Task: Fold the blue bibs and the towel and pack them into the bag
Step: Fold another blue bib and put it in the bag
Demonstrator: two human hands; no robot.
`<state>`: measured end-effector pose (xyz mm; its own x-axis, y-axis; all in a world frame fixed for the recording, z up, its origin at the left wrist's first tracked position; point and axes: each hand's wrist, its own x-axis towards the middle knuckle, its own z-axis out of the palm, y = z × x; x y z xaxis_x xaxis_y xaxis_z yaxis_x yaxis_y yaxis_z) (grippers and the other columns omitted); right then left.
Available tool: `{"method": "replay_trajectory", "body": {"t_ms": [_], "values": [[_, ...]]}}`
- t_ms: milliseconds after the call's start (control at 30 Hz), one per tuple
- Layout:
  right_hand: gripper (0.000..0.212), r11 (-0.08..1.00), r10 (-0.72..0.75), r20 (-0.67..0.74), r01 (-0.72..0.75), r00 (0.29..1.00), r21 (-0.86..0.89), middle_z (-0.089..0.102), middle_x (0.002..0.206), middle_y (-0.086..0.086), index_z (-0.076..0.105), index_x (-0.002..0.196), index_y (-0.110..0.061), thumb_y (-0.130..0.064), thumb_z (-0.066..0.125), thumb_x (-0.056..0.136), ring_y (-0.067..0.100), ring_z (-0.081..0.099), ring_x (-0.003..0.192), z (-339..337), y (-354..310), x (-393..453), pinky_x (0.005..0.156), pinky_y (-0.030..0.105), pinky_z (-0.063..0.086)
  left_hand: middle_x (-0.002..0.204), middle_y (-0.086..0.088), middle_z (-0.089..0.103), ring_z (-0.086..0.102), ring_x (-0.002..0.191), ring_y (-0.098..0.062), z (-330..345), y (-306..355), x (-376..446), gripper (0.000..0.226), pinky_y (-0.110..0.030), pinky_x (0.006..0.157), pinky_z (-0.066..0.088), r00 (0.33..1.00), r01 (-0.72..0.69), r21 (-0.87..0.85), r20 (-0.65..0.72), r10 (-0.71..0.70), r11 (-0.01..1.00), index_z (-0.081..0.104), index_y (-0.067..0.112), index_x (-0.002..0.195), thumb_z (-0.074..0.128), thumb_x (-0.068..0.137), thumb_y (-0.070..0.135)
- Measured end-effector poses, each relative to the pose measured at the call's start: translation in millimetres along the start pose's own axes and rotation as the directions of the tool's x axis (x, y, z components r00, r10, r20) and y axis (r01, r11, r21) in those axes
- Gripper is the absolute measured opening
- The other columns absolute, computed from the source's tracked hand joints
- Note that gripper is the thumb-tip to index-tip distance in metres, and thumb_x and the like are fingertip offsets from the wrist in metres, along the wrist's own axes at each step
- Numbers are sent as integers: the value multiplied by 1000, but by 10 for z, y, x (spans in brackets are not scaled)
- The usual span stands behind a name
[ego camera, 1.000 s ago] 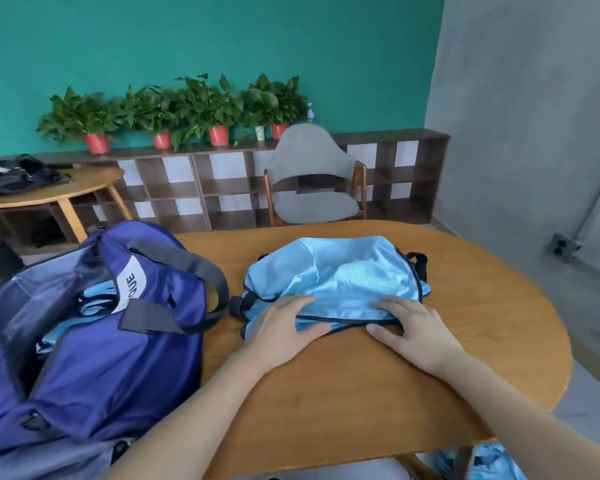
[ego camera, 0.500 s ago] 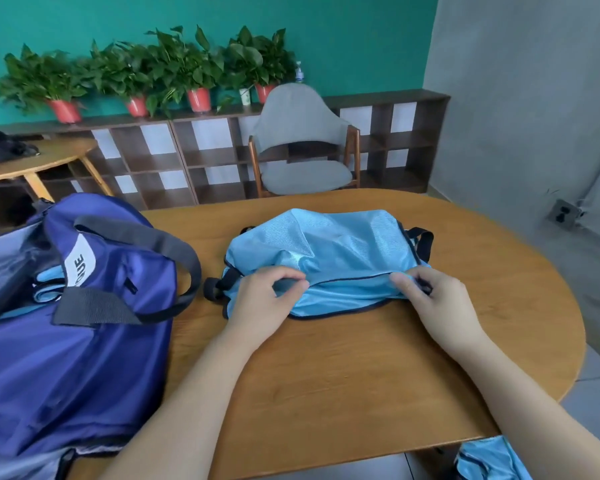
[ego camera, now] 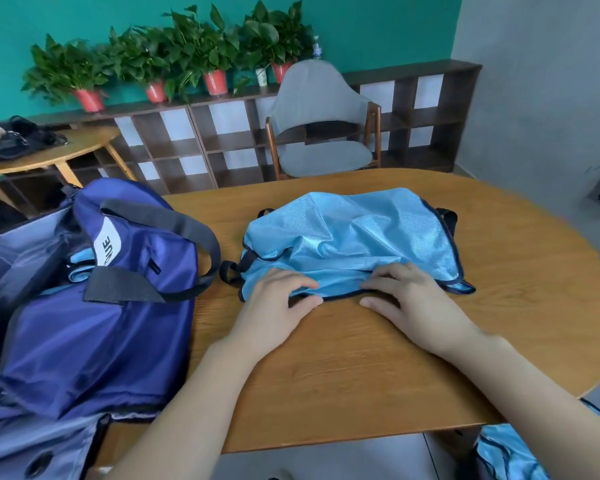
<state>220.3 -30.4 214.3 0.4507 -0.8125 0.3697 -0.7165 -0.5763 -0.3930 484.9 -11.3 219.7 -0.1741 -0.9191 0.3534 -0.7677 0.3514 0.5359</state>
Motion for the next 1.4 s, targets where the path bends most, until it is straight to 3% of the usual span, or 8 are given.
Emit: {"method": "replay_trajectory", "body": {"t_ms": [300,467,567,667,867,1033,1167,1400], "values": [[15,996,21,-11,-22,1000,-87,64,97,-16,72,94,-30,-39,60,98,11,50,95,48,-92,129,94,39,40,111,24,59,47,113,-3,62,73,55,42,-36,106,39,998,39,48,56,-42,998,74,43,107,69,76,70],[35,995,40,32,-42,999,91,60,87,-20,65,88,-36,-70,62,79,2,54,89,10,-114,105,86,32,46,101,19,66,55,104,-6,96,105,60,18,-41,102,40,999,-28,9,-27,28,1000,80,33,94,74,86,48],[57,998,48,37,-47,998,-35,59,95,-21,64,102,-32,-81,58,75,2,52,94,26,-179,70,88,30,40,92,17,68,58,96,-6,85,165,42,15,-38,95,43,991,-68,-66,-122,60,996,75,28,90,70,93,41],[38,998,9,-77,-13,997,-55,54,90,-22,70,104,-24,-59,61,90,9,58,91,39,-212,52,83,30,42,84,16,67,55,91,-6,50,300,-6,13,-21,83,41,988,-16,-161,-152,-8,987,71,26,95,66,97,37],[10,957,116,-196,-57,974,284,70,90,-15,75,96,-23,-20,78,87,5,66,87,-69,-194,-3,76,15,48,75,14,60,52,83,-2,-23,350,-66,31,-13,75,39,998,-20,-70,-66,15,997,67,35,108,77,83,50],[14,957,4,-168,44,986,286,66,84,-14,77,90,-23,-33,81,81,9,63,79,-126,-305,-15,71,13,44,90,15,73,64,85,-11,-33,413,-147,19,-36,80,55,961,-197,12,-194,195,980,74,29,105,71,88,37],[18,978,-21,-144,51,989,204,69,94,-16,79,96,-18,-31,77,85,1,66,90,-277,-155,-124,85,17,49,93,14,74,63,87,-7,-231,295,-178,26,-28,83,54,947,-184,47,-259,190,982,77,27,114,74,90,16],[14,997,71,-226,-65,972,33,70,94,-18,80,94,-21,-16,82,81,-7,63,91,-653,241,-451,85,7,43,108,19,71,66,99,-9,-530,-14,-422,22,-32,91,55,941,-161,95,-287,182,982,79,22,111,75,89,17]]}}
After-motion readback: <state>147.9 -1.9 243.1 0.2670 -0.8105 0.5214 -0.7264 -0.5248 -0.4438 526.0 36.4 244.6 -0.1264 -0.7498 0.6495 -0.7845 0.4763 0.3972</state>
